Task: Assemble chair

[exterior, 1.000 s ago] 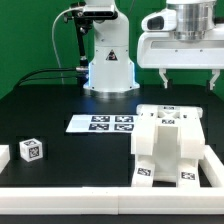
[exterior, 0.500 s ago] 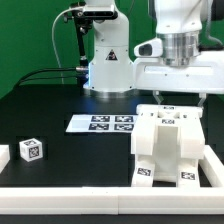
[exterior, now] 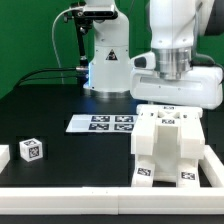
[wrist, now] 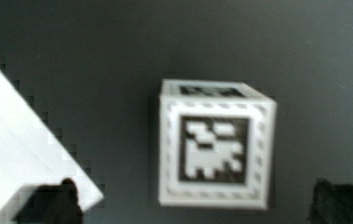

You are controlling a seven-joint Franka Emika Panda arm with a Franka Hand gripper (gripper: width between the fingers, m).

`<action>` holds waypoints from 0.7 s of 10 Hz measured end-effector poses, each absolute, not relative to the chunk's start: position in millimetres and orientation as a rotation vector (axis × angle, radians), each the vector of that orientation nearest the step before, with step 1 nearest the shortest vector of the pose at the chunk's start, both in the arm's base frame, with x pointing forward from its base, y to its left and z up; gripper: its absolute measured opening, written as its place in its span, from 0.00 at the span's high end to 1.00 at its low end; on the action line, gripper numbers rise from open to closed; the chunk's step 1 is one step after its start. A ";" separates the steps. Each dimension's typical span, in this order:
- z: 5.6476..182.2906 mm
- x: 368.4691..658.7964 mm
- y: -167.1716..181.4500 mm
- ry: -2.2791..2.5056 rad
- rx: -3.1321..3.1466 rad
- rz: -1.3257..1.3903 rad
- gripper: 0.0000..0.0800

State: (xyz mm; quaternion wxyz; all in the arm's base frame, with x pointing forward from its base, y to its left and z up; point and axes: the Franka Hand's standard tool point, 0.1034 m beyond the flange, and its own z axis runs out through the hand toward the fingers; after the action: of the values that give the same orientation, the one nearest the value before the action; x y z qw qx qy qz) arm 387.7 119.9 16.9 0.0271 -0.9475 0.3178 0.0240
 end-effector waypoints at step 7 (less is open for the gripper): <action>6.1 395.8 127.7 1.054 -2.910 0.061 0.30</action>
Offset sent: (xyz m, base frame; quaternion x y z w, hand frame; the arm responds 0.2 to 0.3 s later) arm 0.0150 0.0280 -0.0096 -0.0058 -0.0080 0.0566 0.9983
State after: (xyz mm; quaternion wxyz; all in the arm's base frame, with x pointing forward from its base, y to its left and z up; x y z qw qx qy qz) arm 395.8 127.7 6.1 0.0229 -0.9398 0.3404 0.0198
